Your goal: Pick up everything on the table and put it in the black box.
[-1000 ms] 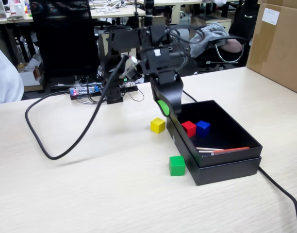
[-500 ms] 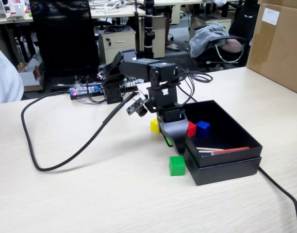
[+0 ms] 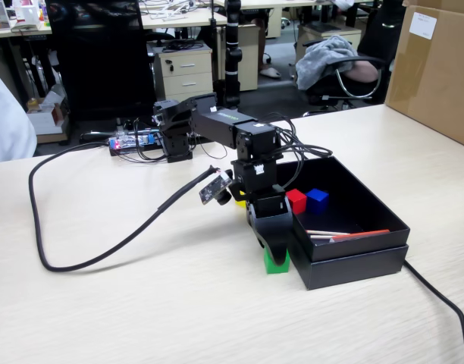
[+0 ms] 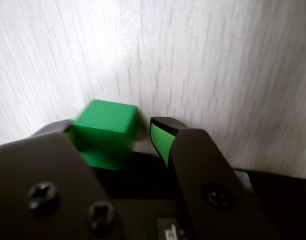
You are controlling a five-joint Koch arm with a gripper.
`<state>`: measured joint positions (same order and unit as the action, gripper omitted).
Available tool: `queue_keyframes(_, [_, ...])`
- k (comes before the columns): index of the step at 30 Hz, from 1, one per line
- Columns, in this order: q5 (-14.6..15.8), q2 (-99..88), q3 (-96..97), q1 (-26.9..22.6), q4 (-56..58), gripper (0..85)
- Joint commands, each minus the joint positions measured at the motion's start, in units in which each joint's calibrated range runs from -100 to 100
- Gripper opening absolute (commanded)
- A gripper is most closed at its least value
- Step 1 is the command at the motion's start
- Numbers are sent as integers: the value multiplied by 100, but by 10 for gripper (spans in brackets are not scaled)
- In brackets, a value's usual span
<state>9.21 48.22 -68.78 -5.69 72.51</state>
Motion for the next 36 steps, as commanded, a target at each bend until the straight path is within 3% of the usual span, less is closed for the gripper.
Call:
queue_keyframes(1, [-15, -158, -384, 0, -7, 218])
queue_keyframes(3, [-15, -146, -357, 0, -7, 166])
queue_keyframes(7, [-15, -169, -221, -10, 10, 157])
queue_keyframes(9, [-10, -307, -184, 0, 10, 27])
queue_keyframes(10, [-10, -490, -103, 10, 10, 9])
queue_keyframes(19, [-54, -3359, 1030, 49, 10, 9])
queue_keyframes(25, [-117, -5413, 1656, -420, 10, 9])
queue_keyframes(36, [24, -4070, 1937, -1236, 10, 9])
